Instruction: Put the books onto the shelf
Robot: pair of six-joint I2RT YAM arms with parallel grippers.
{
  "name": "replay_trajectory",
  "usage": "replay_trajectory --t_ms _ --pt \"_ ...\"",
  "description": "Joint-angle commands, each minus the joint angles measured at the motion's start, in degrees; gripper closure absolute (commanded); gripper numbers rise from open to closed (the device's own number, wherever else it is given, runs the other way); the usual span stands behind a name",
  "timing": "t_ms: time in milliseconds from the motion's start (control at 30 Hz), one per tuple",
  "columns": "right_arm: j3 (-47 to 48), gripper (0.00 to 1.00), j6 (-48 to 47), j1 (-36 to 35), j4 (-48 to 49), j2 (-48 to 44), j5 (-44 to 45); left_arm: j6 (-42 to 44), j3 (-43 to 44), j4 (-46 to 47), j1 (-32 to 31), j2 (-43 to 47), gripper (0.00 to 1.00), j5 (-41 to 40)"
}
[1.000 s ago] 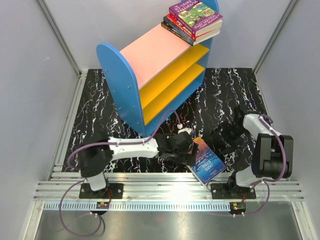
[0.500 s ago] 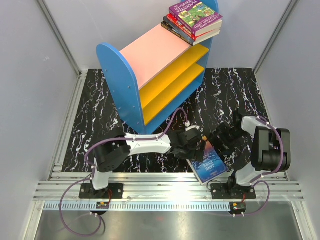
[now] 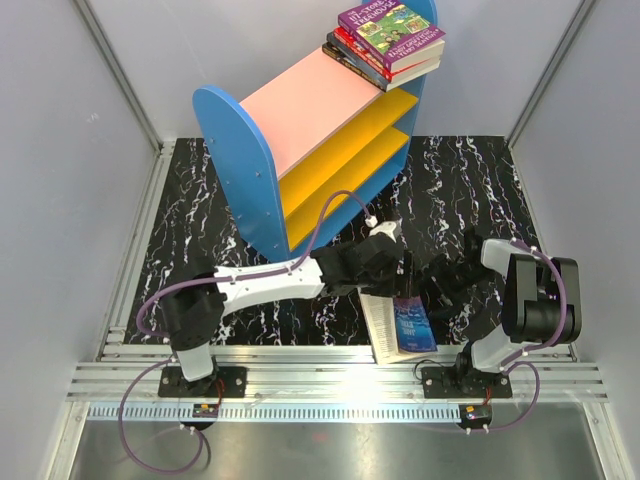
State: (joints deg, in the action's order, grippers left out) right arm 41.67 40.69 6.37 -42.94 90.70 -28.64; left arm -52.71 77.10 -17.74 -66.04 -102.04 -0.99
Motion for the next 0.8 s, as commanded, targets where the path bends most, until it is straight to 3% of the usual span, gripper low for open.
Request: replay_trajectory --t_ms 0,267,500,600,733,767 --pt "-2.1 0.01 -0.3 -0.9 3.5 0.1 -0.1 -1.9 -0.6 7.6 0.1 1.0 0.2 0.7" --pt "-2.6 0.01 0.9 -0.9 4.9 0.0 -3.0 -4.9 -7.9 10.8 -0.1 -1.1 0.3 4.0" --pt "-2.4 0.01 0.4 -0.9 4.5 0.4 -3.3 -5.1 -9.0 9.1 -1.0 -3.7 0.35 3.6" --pt "-2.6 0.01 0.1 -0.9 4.5 0.4 -3.3 -5.4 -9.7 10.1 -1.1 -4.3 0.42 4.3" --pt "-3.7 0.01 0.3 -0.9 5.5 0.6 -4.0 -5.7 -10.2 13.8 -1.1 -3.9 0.66 5.9" --pt "-4.2 0.01 0.4 -0.9 6.3 0.5 -4.5 -5.7 -10.0 13.9 -1.1 -3.9 0.78 5.9"
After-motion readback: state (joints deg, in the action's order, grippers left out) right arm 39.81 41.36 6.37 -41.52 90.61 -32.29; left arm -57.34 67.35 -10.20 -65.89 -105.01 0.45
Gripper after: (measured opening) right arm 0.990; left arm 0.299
